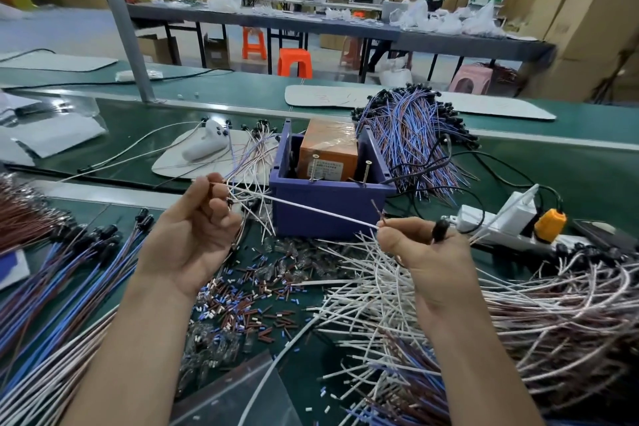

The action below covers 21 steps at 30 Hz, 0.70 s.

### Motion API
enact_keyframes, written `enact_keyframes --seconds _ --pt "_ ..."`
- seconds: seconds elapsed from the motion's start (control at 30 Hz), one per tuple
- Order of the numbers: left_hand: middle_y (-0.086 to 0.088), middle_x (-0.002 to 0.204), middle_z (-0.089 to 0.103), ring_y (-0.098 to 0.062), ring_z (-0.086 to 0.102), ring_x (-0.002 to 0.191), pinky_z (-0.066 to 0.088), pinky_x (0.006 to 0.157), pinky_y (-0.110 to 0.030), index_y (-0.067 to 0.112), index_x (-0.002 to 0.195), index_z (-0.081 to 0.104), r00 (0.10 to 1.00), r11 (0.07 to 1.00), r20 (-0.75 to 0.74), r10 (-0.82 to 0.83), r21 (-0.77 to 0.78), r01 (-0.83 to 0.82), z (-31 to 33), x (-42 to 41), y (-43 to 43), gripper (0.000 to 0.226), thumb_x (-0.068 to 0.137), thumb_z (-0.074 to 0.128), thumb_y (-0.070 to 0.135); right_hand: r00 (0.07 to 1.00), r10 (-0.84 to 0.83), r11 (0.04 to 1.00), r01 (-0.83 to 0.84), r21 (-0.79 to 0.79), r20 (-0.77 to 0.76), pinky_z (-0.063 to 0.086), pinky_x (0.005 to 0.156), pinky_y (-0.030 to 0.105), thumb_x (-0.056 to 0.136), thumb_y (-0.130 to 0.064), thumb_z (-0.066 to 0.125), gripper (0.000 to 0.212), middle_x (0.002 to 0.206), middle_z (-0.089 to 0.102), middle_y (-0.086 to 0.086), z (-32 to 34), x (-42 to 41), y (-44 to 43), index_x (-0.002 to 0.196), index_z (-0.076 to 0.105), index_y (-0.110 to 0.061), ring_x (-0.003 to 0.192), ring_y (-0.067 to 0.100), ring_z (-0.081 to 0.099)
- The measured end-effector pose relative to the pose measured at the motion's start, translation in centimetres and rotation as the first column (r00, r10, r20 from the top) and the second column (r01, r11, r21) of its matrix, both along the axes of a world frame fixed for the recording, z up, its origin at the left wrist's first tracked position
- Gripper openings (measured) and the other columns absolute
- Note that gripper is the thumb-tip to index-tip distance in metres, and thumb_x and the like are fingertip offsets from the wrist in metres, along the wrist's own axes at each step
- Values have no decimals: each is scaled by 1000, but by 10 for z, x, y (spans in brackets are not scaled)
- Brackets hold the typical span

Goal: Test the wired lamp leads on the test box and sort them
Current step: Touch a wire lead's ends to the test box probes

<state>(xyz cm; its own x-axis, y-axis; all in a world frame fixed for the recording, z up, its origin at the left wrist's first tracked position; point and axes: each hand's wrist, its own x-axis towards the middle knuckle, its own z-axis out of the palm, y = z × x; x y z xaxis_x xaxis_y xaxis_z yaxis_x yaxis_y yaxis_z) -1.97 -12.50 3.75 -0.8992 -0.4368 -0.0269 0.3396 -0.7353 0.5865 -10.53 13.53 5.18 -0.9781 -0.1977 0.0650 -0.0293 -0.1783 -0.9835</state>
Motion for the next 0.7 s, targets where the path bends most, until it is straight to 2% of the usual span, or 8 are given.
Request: enact_keyframes --seconds 0.2,0.33,0.4,0.53,0.63,0.7 --pt "9 57 53 -2 43 47 41 57 -15 17 71 68 999 989 11 -40 144 37 1 -2 2 34 100 58 31 1000 4 993 -3 121 -7 54 65 18 74 9 80 30 72 76 4 2 5 -3 65 80 -20 69 10 71" --pt "8 52 38 -7 31 45 40 51 -19 19 68 62 997 994 31 -69 -80 72 -2 -2 2 34 98 56 35 999 24 977 -17 214 -28 56 66 21 74 7 82 29 71 75 6 1 7 -4 64 79 -21 67 11 69" --pt "6 55 35 -10 32 48 44 53 -22 18 72 60 993 984 1 -118 -133 117 -4 -3 3 36 103 52 34 997 68 964 -54 261 -44 58 67 23 75 4 82 26 72 75 6 1 9 -6 67 80 -21 69 13 70" --pt "4 57 48 -10 42 49 47 58 -23 15 78 66 969 957 -55 -239 -182 226 -4 -7 8 45 108 40 37 994 73 948 -46 313 -76 59 68 26 77 -4 84 21 71 75 3 0 12 -9 72 81 -25 68 12 70" --pt "2 60 59 -1 38 34 47 48 -18 12 83 73 969 943 -22 -244 -240 232 -5 -6 10 42 104 46 36 996 43 952 -17 306 -78 54 66 25 78 -8 85 21 69 75 0 -1 12 -10 72 80 -28 65 9 68" --pt "-1 65 64 -1 39 31 50 45 -17 9 89 78 972 942 3 -235 -247 228 -5 -4 11 39 101 50 33 997 26 954 -4 299 -69 55 67 27 78 -8 85 21 70 75 1 -2 12 -10 72 80 -28 66 11 69"
